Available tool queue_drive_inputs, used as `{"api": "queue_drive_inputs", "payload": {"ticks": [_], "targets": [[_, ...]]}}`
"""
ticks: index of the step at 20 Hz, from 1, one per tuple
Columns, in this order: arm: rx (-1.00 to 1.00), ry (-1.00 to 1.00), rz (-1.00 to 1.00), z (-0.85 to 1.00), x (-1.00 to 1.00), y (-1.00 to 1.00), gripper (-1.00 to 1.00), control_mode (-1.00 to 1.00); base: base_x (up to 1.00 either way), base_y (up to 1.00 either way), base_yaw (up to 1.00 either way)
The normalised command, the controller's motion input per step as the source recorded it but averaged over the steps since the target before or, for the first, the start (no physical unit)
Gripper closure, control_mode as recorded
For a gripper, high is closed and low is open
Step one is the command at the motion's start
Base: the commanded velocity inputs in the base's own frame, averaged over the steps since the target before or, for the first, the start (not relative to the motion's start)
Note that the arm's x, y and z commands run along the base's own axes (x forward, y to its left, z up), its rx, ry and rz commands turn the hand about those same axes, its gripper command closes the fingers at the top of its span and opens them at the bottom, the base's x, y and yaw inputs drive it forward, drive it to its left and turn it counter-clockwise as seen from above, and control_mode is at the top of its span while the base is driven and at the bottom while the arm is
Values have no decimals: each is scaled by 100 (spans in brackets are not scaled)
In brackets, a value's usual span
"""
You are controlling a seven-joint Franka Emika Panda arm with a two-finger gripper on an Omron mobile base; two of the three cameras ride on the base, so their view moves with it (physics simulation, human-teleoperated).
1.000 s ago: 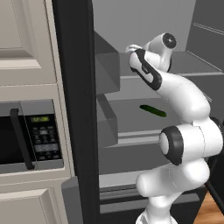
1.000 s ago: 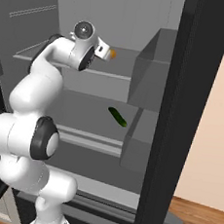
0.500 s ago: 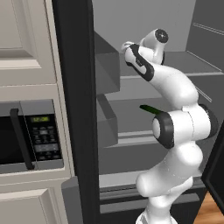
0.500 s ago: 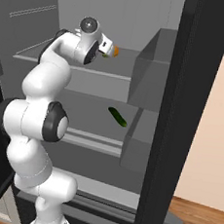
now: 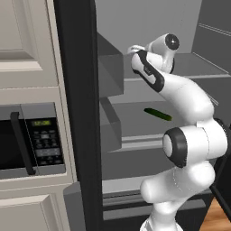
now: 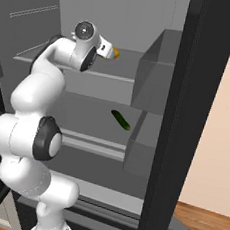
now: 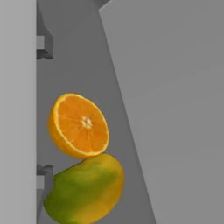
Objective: Place the orange in the correct fridge rack based on whether it is a fruit or vegetable. Finally, close the fridge door.
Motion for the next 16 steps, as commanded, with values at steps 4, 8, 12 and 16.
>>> {"api": "queue_drive_inputs", "payload": {"ticks": [4,8,12,16], "targets": [[-4,-3,0,33,-77,10,-100,-100,0,0,0],[-6,2,0,34,-94,6,-100,-100,0,0,0],[-10,12,0,24,-100,-1,-100,-100,0,0,0],[-9,12,0,-19,-100,-19,-100,-100,0,0,0]]}}
